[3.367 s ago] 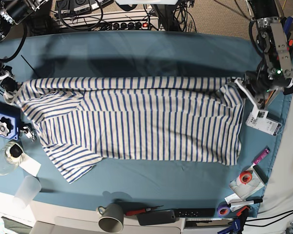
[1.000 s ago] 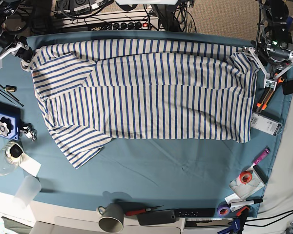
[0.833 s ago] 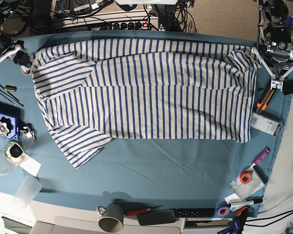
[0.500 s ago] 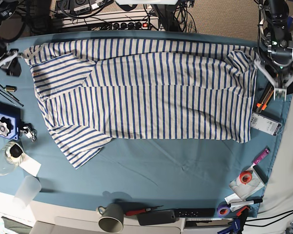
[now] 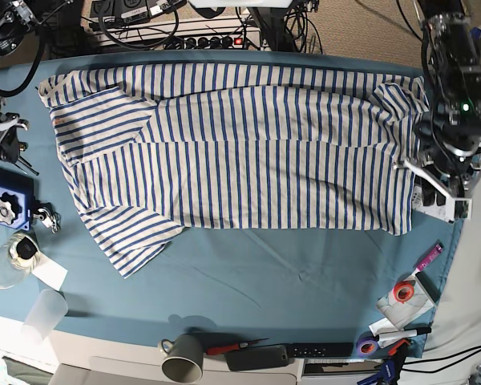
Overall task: Fold the T-shirt properly
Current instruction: 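Release the shoulder corner with the right gripper and move it toward the hem, then lower the right gripper and grasp the shirt's hem corner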
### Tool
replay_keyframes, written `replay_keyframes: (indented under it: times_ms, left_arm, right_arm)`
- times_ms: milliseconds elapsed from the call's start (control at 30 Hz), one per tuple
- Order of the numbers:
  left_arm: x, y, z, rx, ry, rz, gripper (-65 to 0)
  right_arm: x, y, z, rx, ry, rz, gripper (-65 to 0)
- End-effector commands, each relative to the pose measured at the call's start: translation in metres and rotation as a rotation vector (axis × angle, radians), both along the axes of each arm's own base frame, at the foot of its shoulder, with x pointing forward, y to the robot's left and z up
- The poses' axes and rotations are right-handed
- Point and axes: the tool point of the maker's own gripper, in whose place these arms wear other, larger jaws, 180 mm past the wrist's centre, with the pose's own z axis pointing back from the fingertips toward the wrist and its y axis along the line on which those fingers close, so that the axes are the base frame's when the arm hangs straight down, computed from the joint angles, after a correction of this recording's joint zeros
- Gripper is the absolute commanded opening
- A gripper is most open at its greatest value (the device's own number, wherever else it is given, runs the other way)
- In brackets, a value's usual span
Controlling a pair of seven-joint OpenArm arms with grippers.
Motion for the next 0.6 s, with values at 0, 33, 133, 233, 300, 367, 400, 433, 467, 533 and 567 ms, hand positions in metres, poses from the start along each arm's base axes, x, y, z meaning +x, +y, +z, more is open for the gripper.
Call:
replay_keyframes:
  times_ms: [0,33,133,233,300,367,400,433,467,533,567]
  left_arm:
    - [0.008,0.006,0.010,0.011,-0.038,0.009,-49.5]
    - [0.009,0.007,0.007,0.006,-0.031,0.014,-49.5]
    - [0.010,0.009,0.004,0.002,-0.012,0.018,-49.5]
    - [0.006,0.009,-0.002,0.000,0.026,0.021,-49.5]
    - [0.002,0.009,-0.007,-0.001,0.063,0.024,-49.5]
    - [-0.001,0.010,-0.011,0.000,0.086,0.026,-49.5]
    - [-0.002,0.010,-0.011,0.003,0.092,0.029,-49.5]
    - [-0.002,0.011,-0.012,0.007,0.097,0.030,-49.5]
    - [-0.002,0.011,-0.012,0.010,0.098,0.032,-49.5]
    - [-0.003,0.013,-0.012,0.020,0.098,0.037,-49.5]
    - [-0.003,0.013,-0.012,0.022,0.099,0.037,-49.5]
  right_arm:
    - [0.007,-0.003,0.020,-0.035,-0.071,0.009,-52.8]
    - [0.009,-0.004,0.022,-0.042,-0.085,0.006,-52.8]
    - [0.014,-0.003,0.019,-0.063,-0.067,0.008,-52.8]
    - [0.031,0.001,0.011,-0.080,-0.051,0.025,-52.8]
    - [0.050,0.005,0.000,-0.077,-0.032,0.036,-52.8]
    - [0.073,0.012,-0.013,-0.051,-0.018,0.051,-52.8]
    - [0.084,0.017,-0.018,-0.040,-0.012,0.066,-52.8]
    - [0.096,0.022,-0.022,-0.031,-0.006,0.083,-52.8]
    - [0.107,0.027,-0.024,-0.024,-0.003,0.099,-52.8]
    - [0.130,0.034,-0.022,-0.026,-0.014,0.122,-52.8]
    - [0.140,0.036,-0.020,-0.034,-0.019,0.129,-52.8]
